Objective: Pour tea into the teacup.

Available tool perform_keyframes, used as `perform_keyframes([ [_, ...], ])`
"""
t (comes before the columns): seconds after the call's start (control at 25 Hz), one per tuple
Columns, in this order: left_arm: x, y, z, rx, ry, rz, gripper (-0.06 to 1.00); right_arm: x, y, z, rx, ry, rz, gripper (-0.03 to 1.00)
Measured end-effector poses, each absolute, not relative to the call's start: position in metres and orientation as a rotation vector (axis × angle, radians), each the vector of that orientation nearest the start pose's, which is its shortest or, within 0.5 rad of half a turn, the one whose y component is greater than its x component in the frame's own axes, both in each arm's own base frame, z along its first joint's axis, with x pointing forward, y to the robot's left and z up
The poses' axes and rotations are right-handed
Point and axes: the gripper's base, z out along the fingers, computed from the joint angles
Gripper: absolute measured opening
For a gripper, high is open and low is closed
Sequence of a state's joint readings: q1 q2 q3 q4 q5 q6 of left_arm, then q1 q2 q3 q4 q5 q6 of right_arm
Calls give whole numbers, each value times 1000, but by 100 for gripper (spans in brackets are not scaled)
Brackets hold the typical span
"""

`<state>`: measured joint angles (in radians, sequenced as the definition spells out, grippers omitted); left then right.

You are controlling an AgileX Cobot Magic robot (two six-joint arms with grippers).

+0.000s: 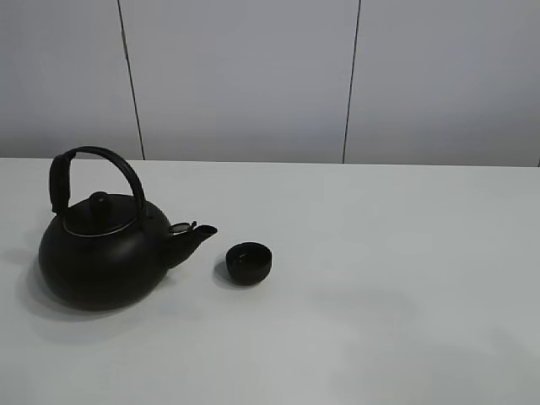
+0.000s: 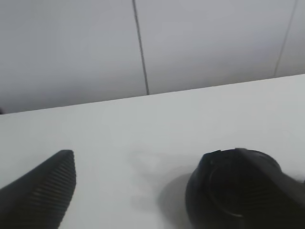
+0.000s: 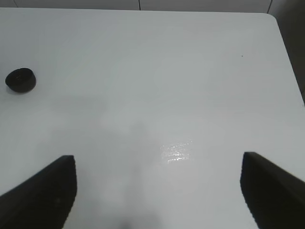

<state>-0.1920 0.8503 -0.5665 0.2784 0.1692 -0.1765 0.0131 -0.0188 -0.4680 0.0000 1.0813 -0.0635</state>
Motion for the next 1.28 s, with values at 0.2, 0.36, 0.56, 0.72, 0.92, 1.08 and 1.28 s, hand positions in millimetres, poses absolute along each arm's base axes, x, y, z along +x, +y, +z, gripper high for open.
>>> perform_keyframes([
  [0.2,110,-8,351,162,1963,67,63,-5,0,267,-80,2077,-31,64],
  [0.36,59,2,353,119,1986,37,63,-5,0,267,-80,2077,-31,64],
  [0.56,12,13,341,79,2014,32,63,-5,0,267,-80,2077,-31,64],
  [0.72,-11,18,324,60,2049,36,63,-5,0,267,-80,2077,-31,64],
  [0.92,-21,16,305,56,2085,-22,63,-5,0,267,-80,2077,-31,64],
  [1.08,-19,12,288,61,2123,-69,63,-5,0,267,-80,2077,-31,64],
  [1.28,-12,11,271,66,2171,-54,63,-5,0,267,-80,2077,-31,64],
])
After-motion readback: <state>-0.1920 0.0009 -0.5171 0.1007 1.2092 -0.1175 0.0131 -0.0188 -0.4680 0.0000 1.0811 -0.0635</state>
